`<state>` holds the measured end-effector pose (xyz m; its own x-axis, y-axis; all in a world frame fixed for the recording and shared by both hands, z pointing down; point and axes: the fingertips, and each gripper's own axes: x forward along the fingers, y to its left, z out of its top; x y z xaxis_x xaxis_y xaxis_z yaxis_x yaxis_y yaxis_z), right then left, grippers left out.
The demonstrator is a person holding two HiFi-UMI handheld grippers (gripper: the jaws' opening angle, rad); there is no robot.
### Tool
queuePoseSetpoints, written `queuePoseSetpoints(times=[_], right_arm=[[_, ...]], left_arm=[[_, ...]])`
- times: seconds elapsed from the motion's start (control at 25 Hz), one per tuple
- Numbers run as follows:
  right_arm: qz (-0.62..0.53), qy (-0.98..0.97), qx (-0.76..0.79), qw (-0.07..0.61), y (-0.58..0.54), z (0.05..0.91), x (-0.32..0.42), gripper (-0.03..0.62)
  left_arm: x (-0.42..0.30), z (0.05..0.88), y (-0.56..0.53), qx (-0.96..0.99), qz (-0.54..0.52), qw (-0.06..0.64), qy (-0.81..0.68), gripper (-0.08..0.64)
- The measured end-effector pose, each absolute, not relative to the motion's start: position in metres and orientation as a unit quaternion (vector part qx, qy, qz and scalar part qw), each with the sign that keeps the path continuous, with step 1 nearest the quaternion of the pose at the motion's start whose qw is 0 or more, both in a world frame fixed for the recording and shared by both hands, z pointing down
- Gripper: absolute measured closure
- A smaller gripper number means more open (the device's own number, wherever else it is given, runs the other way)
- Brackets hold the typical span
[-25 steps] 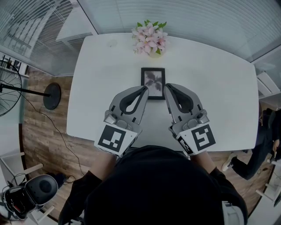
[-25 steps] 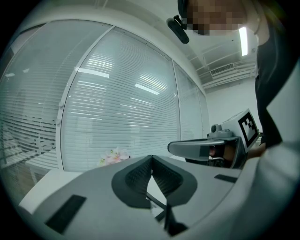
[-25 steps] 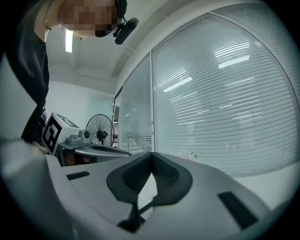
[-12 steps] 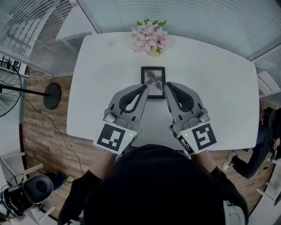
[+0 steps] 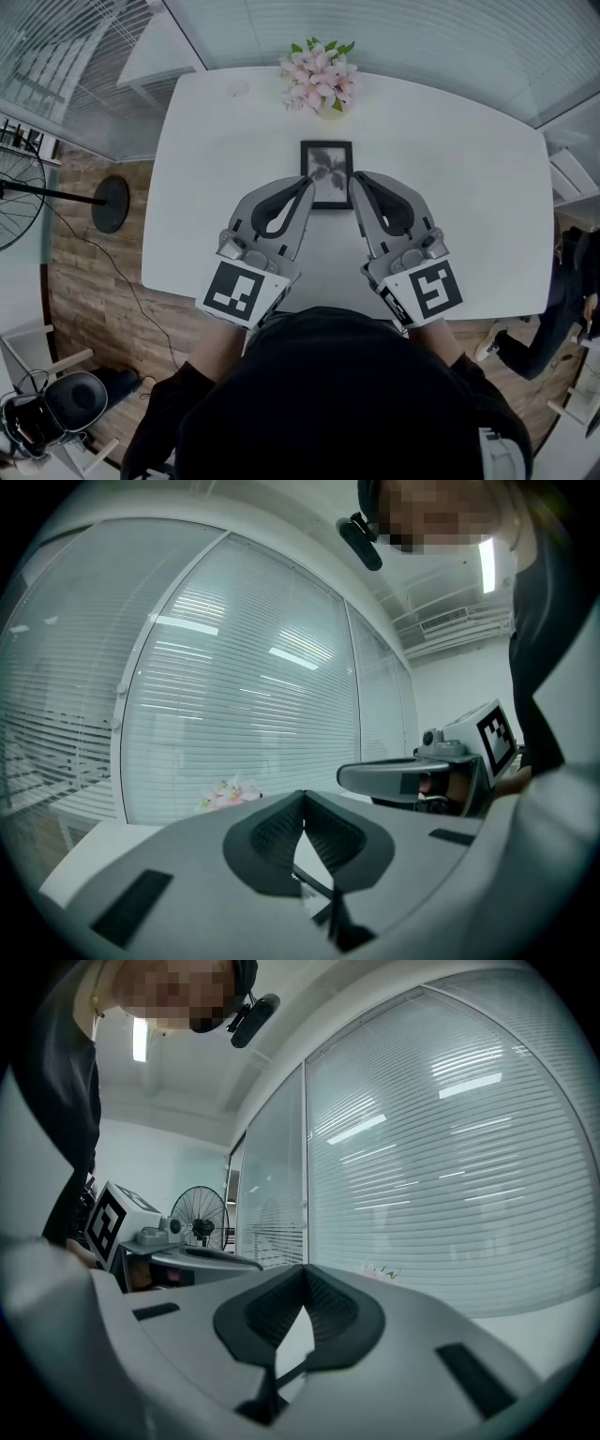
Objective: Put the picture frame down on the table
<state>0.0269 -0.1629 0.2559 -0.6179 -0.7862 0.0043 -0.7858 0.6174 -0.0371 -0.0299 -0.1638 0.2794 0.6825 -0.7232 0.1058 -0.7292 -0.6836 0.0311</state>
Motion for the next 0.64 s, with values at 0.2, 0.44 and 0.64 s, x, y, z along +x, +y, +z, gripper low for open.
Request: queuePoseSetpoints(times=[0.2, 0.44, 0.64], right_arm=[[-0.018, 0.898, -0.440, 0.004, -0.1640, 0.2552, 0.0274, 0.588], [-0.019, 0.898, -0.440, 0.004, -0.1638, 0.2576, 0.0264, 0.588], [-0.018, 0.896, -0.444, 0.007, -0.1666, 0.2575, 0.0291, 0.588]], left_arm=[[-0.0315, 0.2780, -0.1650, 0.915, 0.047, 0.039, -0.398, 0.546], [-0.0326, 0.2786, -0.1660, 0.915, 0.044, 0.039, -0.400, 0.546], [-0.0325, 0.2790, -0.1677, 0.915, 0.040, 0.035, -0.400, 0.546]])
